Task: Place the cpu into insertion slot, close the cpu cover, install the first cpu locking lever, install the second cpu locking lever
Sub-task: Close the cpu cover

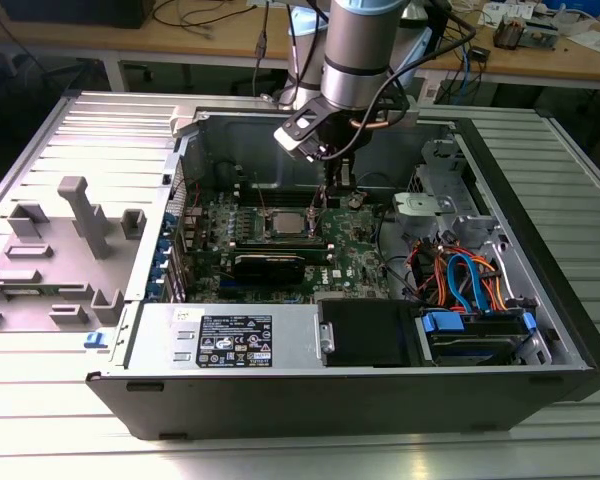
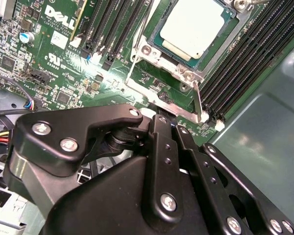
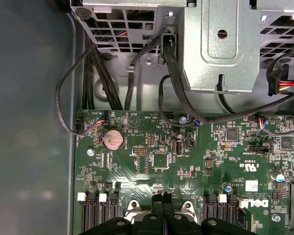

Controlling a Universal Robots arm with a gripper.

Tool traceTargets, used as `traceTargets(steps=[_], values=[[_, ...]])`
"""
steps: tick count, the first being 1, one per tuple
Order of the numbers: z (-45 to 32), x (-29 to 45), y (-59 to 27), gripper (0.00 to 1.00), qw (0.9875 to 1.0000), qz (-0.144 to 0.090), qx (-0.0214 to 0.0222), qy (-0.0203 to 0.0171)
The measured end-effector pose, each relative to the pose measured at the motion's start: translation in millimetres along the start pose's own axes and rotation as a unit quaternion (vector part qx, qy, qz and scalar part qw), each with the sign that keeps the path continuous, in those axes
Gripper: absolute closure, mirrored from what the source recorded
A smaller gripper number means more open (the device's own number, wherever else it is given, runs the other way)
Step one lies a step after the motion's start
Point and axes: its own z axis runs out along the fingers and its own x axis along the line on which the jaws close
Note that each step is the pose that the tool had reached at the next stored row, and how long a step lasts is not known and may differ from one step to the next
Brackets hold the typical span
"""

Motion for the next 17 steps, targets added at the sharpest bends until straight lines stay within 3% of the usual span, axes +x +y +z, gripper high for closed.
traceTargets(steps=[17], values=[[1.1, 0.2, -6.3, 0.89, 1.0000, 0.000, 0.0000, 0.0000]])
